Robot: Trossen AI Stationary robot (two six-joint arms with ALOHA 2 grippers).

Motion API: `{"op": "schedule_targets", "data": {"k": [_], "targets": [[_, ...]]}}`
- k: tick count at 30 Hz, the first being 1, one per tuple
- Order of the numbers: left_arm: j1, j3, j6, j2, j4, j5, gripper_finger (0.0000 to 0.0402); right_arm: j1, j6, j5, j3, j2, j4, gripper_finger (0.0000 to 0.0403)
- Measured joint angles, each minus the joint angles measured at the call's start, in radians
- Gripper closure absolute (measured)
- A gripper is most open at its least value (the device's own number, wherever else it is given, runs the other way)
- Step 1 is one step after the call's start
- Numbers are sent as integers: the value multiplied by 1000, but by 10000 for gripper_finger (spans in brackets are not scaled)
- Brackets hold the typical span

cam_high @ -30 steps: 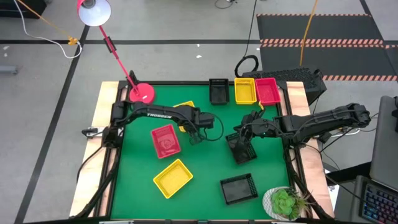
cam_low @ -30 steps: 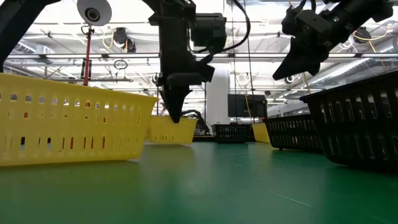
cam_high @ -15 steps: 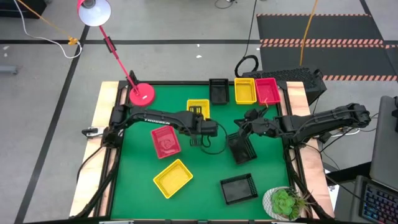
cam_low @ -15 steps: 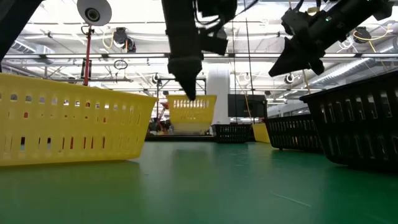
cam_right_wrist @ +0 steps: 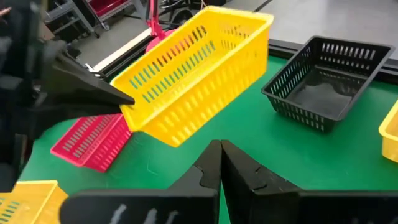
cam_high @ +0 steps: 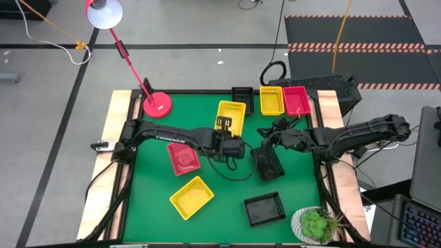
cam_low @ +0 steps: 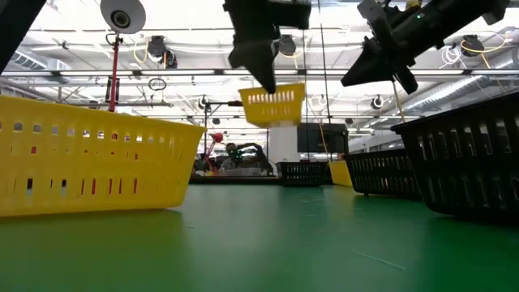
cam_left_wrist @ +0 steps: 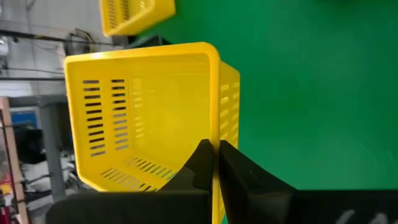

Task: Stack baskets by color
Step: Stack the middle yellow bin on the top yellow bin

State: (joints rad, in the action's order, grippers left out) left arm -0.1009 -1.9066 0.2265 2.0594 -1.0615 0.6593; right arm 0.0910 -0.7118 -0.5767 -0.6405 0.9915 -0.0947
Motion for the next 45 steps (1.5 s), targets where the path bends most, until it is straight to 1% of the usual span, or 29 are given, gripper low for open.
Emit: {"op": "schedule_targets", "data": {"k": [6,10,13,17,19,21,26,30,33,37,40,45], "targets": [[2,-59,34,0,16,27,392,0,25,0,0,0,10,403],[2,-69,57,-2,57,34,391,0,40,0,0,0,11,403],[2,-69,85,-2,92,33,396,0,13,1,0,0,27,403],[2,-47,130,-2,133,33,392,0,-38,2,0,-2,43,400],[2,-41,145,-1,137,41,391,0,-58,2,0,-13,49,391],[3,-31,166,-2,142,74,394,-6,-58,2,0,-31,71,377],[9,9,228,-1,164,131,396,-37,-24,-5,0,-77,148,328],[7,60,376,-1,272,264,396,-91,-20,-1,0,-65,208,292],[7,81,475,-1,329,293,397,-122,-35,2,0,-37,233,272],[6,118,574,-1,397,358,393,-151,-35,2,0,-10,273,257],[7,138,648,-1,429,382,396,-174,-30,2,0,10,296,251],[7,152,683,-1,437,391,393,-212,-25,3,0,24,315,252]]}}
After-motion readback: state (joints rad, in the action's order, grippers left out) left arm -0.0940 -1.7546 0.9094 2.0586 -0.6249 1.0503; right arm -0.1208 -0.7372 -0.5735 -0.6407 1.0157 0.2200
